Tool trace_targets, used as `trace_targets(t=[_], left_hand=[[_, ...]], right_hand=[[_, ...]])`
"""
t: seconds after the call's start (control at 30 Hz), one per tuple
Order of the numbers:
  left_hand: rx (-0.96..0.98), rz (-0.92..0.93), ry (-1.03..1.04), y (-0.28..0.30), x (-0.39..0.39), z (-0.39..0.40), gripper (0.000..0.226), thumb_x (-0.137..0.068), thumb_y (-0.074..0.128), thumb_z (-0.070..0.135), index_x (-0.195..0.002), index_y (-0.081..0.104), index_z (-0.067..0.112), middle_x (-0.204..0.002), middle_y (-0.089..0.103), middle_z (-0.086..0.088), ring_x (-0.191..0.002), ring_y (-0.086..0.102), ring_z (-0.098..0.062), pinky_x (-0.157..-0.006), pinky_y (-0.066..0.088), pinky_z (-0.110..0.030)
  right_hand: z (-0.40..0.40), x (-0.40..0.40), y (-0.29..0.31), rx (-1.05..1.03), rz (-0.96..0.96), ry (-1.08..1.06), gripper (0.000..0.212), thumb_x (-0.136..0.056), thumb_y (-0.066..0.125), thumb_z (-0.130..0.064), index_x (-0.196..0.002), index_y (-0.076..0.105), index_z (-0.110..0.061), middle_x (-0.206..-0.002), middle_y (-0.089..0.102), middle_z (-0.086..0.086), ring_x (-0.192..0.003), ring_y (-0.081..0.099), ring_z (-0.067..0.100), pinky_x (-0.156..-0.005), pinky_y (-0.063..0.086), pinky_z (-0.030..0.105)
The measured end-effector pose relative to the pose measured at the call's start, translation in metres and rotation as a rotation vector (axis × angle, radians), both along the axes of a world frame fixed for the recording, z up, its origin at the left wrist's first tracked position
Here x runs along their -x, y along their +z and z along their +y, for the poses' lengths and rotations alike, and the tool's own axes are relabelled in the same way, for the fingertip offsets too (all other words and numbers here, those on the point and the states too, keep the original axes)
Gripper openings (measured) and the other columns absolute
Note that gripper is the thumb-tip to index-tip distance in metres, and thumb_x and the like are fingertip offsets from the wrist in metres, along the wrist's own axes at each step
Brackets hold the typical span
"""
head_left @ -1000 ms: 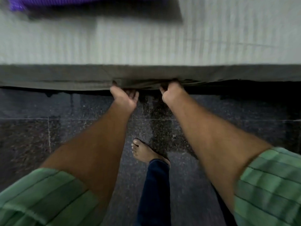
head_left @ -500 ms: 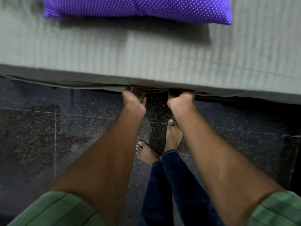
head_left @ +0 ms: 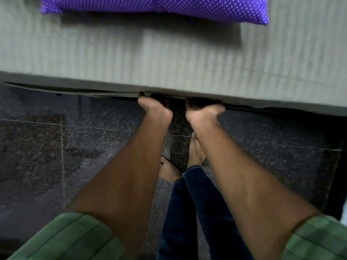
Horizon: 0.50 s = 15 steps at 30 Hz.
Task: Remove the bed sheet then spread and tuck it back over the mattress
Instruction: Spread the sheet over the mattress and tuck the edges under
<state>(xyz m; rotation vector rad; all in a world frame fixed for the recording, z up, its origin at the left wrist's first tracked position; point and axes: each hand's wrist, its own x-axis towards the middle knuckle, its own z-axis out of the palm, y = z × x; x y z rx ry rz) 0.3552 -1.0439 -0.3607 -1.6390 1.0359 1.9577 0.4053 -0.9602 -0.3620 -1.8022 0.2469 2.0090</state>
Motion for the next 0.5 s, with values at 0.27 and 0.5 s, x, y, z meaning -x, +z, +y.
trace_targets(t=[0.27, 0.5], left_hand=[[-0.161, 0.088, 0.211, -0.002, 0.015, 0.003, 0.061, -0.098, 0.035, 0.062, -0.132, 0.066, 0.022, -0.139, 0.063, -0.012, -0.128, 0.057, -0.037, -0.107, 0.043, -0.055], [-0.162, 0.128, 0.063, -0.026, 0.011, -0.021, 0.063, -0.095, 0.035, 0.063, -0.129, 0.067, 0.021, -0.13, 0.068, -0.016, -0.12, 0.062, -0.038, -0.11, 0.043, -0.057]], right_hand=[[0.012, 0.015, -0.007, 0.03, 0.086, -0.038, 0.063, -0.092, 0.037, -0.077, -0.134, 0.064, -0.038, -0.146, 0.059, -0.003, -0.136, 0.053, 0.032, -0.118, 0.034, 0.054], [0.028, -0.014, -0.022, -0.021, 0.169, 0.219, 0.056, -0.101, 0.036, -0.048, -0.14, 0.062, -0.017, -0.131, 0.067, 0.014, -0.129, 0.058, 0.037, -0.111, 0.043, 0.058]])
